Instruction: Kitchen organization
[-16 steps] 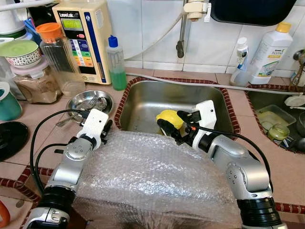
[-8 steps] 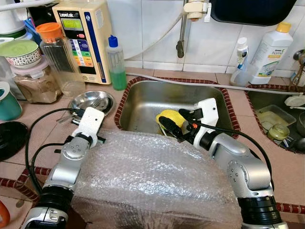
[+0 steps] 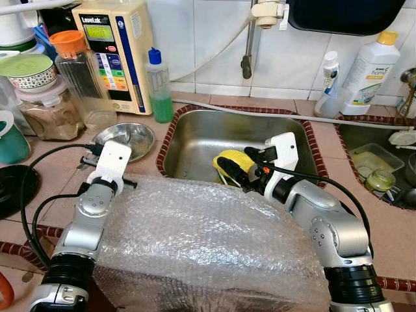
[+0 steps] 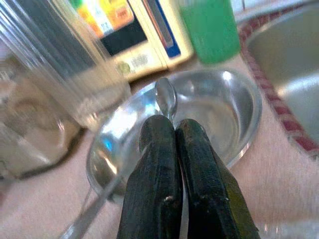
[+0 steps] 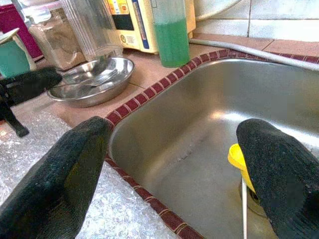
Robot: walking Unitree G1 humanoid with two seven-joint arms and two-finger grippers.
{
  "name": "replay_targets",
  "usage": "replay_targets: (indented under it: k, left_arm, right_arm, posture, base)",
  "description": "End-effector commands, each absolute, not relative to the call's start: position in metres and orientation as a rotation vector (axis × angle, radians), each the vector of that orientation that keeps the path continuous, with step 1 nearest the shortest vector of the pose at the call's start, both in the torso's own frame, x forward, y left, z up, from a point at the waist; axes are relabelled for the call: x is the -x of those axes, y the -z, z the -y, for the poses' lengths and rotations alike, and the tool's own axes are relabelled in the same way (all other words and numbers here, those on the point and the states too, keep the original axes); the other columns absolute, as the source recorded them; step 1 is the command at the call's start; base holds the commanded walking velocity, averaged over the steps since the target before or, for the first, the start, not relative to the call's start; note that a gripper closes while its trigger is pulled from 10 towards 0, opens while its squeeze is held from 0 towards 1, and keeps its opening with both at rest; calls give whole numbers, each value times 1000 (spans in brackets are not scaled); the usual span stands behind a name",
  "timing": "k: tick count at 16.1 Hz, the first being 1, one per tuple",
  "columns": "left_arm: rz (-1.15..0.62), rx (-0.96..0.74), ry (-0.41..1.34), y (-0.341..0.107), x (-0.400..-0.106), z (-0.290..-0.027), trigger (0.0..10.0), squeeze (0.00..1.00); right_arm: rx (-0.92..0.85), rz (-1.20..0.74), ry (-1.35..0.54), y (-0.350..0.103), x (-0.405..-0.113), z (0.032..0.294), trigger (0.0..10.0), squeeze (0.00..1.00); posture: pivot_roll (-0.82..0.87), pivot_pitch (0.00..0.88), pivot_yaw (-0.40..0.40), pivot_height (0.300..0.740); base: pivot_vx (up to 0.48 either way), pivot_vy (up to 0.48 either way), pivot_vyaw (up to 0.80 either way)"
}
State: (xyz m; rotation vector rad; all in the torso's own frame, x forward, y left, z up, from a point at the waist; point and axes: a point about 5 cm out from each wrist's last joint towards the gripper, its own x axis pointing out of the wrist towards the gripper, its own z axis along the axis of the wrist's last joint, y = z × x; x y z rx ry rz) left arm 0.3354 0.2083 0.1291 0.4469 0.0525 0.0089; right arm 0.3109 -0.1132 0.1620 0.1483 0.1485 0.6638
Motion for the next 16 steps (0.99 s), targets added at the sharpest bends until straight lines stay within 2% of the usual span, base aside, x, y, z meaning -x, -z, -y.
replay_targets:
  k: [1, 4, 6, 8, 11, 12, 16]
  left_arm:
    - [15, -445, -27, -142, -337, -206, 0, 0]
    - [71, -399, 22, -151, -336, -194, 0, 0]
    - [158, -362, 116, -160, -335, -178, 0, 0]
    - [254, -346, 245, -168, -329, -153, 0, 0]
    - [312, -336, 311, -171, -323, -134, 0, 0]
    - [364, -340, 421, -173, -317, -111, 0, 0]
    - [398, -392, 565, -167, -309, -88, 0, 0]
  right_arm:
    - [-142, -124, -659, -168, -314, 114, 10000, 0]
    - [-146, -125, -648, -167, -315, 116, 10000, 0]
    - [-163, -118, -625, -168, -317, 118, 10000, 0]
    - [-274, -90, -548, -173, -324, 124, 10000, 0]
    - [-394, -96, -488, -176, -332, 127, 10000, 0]
    - [-534, -89, -461, -182, -339, 127, 10000, 0]
    - [-754, -108, -436, -189, -346, 127, 10000, 0]
  posture:
    - [74, 0, 27, 740]
    - [76, 0, 30, 740]
    - [76, 0, 30, 740]
    - [76, 0, 30, 740]
    - [76, 0, 30, 740]
    - [75, 0, 34, 740]
    - [73, 0, 38, 740]
  base:
    - [0, 0, 0]
    - [0, 0, 0]
    - [0, 0, 0]
    - [0, 0, 0]
    - [0, 0, 0]
    - [0, 0, 0]
    - [0, 0, 0]
